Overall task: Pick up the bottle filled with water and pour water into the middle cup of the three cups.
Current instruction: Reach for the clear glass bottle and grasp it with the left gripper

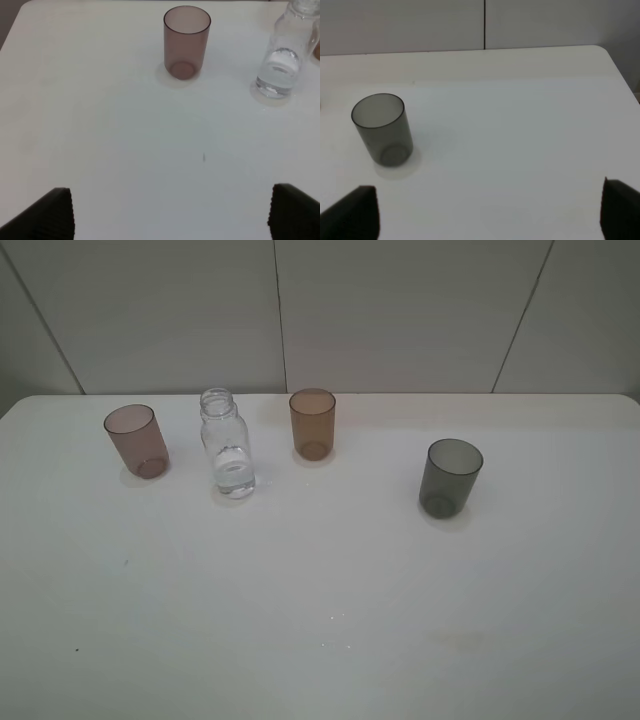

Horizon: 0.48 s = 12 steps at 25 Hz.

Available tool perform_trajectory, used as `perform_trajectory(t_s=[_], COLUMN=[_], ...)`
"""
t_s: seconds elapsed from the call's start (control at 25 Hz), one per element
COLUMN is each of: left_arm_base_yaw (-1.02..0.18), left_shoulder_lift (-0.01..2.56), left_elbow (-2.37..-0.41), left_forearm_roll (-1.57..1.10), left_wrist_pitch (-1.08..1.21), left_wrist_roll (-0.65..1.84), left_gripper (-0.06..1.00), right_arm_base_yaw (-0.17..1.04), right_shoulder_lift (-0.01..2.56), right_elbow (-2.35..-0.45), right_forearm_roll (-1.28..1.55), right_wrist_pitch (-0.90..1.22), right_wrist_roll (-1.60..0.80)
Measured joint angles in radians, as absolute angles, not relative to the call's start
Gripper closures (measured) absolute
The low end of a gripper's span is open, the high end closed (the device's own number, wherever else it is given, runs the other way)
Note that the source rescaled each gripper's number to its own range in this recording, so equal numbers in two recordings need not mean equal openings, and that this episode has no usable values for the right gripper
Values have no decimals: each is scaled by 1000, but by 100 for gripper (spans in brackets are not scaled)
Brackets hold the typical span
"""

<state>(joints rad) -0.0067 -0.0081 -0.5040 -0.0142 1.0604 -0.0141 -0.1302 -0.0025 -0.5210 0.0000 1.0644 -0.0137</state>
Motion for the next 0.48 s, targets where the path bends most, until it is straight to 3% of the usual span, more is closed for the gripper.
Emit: perform_trajectory(t_s=[0.48], left_arm_base_yaw=[-7], left_shoulder_lift=[-8], left_elbow=[-504], left_forearm_roll=[-14], left_wrist_pitch=[1060], left_wrist_roll=[-14], left_gripper=[-6], right_arm_base_yaw=[-130], right_shoulder_lift=[-2], right_elbow=[-521], right_forearm_roll=[0], right_wrist_pitch=[1064], right_wrist_roll=[-14])
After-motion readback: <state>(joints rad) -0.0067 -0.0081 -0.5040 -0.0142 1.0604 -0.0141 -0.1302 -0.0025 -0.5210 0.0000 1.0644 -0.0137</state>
